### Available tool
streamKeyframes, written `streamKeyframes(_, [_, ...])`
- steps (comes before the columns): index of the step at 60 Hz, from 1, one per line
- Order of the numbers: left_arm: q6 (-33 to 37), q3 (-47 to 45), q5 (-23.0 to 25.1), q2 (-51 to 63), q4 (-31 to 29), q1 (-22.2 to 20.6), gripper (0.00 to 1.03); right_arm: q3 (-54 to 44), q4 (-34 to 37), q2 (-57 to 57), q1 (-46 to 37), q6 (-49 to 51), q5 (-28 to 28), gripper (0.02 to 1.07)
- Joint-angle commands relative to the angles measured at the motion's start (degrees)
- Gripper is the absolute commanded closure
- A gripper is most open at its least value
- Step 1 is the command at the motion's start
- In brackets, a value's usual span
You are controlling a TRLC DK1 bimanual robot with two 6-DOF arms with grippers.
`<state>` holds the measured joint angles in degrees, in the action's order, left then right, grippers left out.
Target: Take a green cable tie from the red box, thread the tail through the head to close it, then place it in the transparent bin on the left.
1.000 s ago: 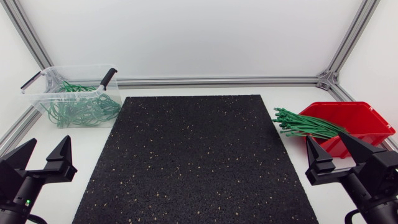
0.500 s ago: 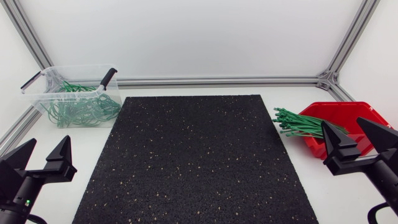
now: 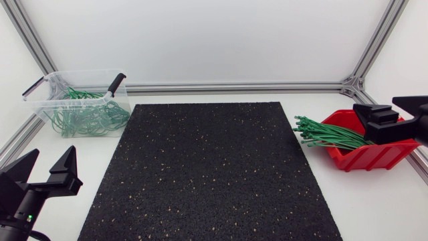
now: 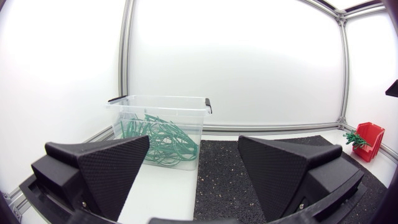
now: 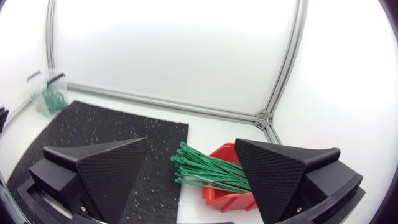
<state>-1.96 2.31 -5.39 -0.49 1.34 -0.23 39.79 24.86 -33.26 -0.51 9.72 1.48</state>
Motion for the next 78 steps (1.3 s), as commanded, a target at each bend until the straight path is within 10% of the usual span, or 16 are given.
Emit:
streamKeyframes(1, [-1.0,-2.3,-0.1,-0.2,-1.0,0.6,0.04,6.8,5.1,-6.6,-1.5,9.8,0.2,0.06])
streamKeyframes(33, [-1.0,-2.2,-0.1,-0.1,-1.3,0.8,0.04,23.8,24.6,-34.9,-10.6,38.4,13.3,0.06])
streamKeyframes(78, [-1.0,-2.2,0.1,0.3,-1.5,0.7,0.04,10.2,12.8,-45.4,-12.4,68.6,11.1,0.19])
